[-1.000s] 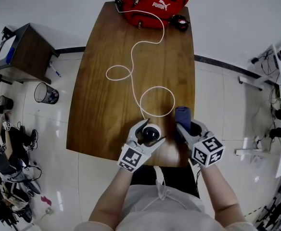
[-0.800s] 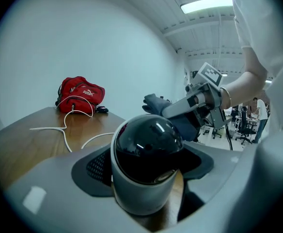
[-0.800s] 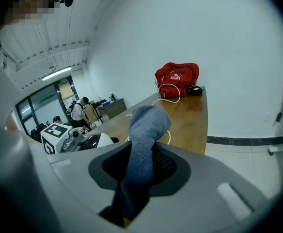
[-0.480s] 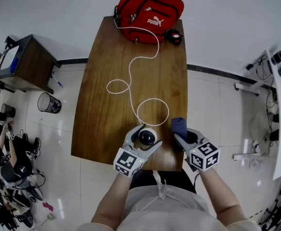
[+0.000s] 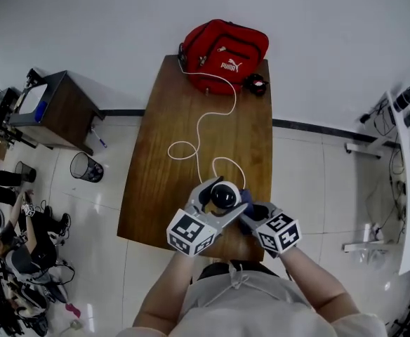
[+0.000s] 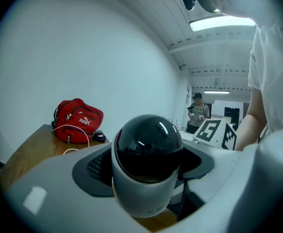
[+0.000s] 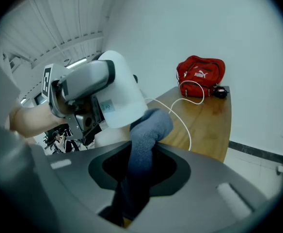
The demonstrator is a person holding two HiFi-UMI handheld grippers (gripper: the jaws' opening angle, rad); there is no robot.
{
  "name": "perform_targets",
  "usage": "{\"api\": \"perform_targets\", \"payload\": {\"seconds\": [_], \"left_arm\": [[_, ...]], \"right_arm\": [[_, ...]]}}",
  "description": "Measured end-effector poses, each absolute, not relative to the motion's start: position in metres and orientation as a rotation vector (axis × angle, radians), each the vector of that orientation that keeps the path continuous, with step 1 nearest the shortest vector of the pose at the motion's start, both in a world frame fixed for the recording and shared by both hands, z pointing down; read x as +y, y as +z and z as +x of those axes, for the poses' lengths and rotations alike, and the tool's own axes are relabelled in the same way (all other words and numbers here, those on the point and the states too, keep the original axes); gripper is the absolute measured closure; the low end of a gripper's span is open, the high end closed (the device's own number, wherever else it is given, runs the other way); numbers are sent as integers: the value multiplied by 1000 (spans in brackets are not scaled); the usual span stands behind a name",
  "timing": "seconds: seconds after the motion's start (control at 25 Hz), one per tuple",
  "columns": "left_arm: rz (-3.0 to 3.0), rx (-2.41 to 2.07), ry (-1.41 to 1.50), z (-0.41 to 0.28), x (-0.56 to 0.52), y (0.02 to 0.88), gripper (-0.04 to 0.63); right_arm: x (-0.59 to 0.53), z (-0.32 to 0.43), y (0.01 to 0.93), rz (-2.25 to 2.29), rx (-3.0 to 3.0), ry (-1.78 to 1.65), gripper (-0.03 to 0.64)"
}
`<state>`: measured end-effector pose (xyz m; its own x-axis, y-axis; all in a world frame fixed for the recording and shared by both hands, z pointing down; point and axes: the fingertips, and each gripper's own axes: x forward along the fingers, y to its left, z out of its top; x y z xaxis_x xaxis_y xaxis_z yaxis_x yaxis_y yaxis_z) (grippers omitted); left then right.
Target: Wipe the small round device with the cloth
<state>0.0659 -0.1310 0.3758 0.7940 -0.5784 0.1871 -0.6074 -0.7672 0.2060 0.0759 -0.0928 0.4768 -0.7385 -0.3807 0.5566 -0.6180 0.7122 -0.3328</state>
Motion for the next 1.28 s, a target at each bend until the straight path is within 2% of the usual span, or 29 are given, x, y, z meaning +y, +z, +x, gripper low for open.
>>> {"api": "perform_targets", "payload": {"seconds": [0.32, 0.92, 1.28], "left_arm": [[2671, -979, 32, 56, -147, 349, 216], [2640, -1008, 2, 67, -160, 353, 218], [2712, -950, -17, 91, -142, 327, 218]], "right_arm": [[-87, 56, 435, 652, -2581, 543, 512], [-47, 48, 433, 371, -2630, 305, 512], [-98, 72, 445, 622, -2625, 519, 512]]}}
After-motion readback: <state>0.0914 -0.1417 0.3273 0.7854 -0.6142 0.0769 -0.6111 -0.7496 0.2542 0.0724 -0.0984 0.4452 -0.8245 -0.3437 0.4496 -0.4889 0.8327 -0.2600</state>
